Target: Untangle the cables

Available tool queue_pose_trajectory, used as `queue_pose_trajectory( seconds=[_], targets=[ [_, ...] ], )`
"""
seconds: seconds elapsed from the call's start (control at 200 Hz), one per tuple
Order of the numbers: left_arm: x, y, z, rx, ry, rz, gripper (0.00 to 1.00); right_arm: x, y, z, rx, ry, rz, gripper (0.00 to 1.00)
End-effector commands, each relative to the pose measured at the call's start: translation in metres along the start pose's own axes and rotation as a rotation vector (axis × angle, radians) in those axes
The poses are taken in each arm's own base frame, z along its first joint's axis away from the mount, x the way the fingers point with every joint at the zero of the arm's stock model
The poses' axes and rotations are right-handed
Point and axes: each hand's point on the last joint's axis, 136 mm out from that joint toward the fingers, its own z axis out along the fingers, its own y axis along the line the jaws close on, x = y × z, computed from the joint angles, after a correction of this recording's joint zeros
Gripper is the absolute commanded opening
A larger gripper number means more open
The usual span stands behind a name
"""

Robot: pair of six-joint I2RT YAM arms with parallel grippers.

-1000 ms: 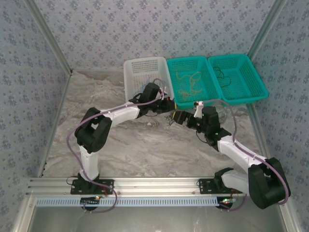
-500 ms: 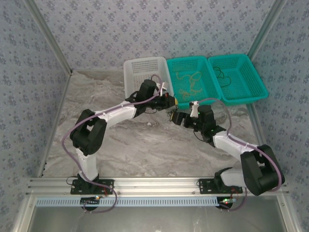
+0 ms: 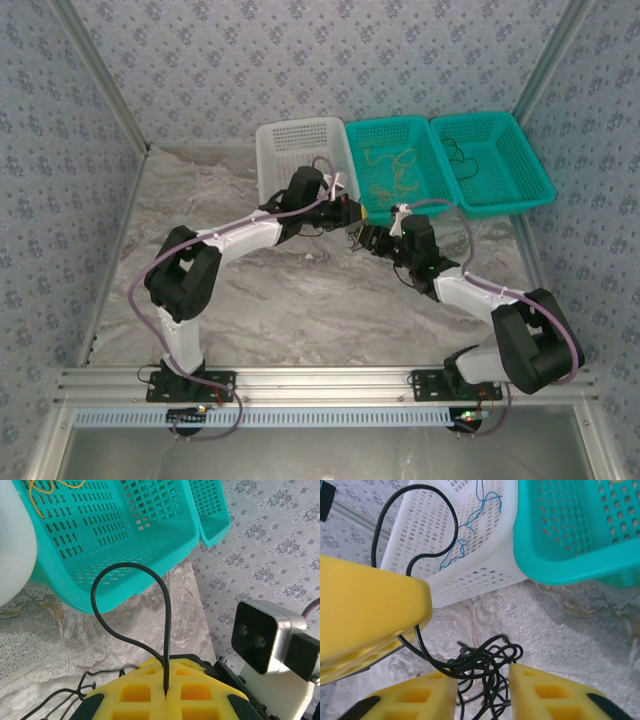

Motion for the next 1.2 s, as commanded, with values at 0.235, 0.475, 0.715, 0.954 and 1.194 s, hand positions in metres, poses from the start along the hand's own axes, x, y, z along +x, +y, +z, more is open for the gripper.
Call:
queue_pose_trajectory(
  seconds=[0.235, 0.475, 0.715, 0.954, 1.194],
  targets=[
    [-0.009, -0.015, -0.015, 0.001, -0.054, 0.03, 0.0, -0.01, 0.003, -0.011, 0.036, -0.022, -0.096, 0.03],
    [-0.011, -0.006, -0.018, -0.04, -0.087, 0.02, 0.0, -0.006, 0.009, -0.013, 0.029, 0.047, -0.117, 0.0],
    [-0.009, 0.006, -0.019, -0.091, -0.094, 0.006, 0.0, -0.005, 0.0, -0.013, 0.081, 0.085, -0.088, 0.0],
    [-0.007, 0.018, -0.023, -0.144, -0.11, -0.002, 0.0, -0.004, -0.002, -0.012, 0.088, 0.103, -0.072, 0.0],
    [-0.005, 0.035, -0.034, -0.243, -0.141, -0.001, 0.0, 0.0, -0.016, -0.013, 0.143, 0.103, -0.057, 0.0]
  ],
)
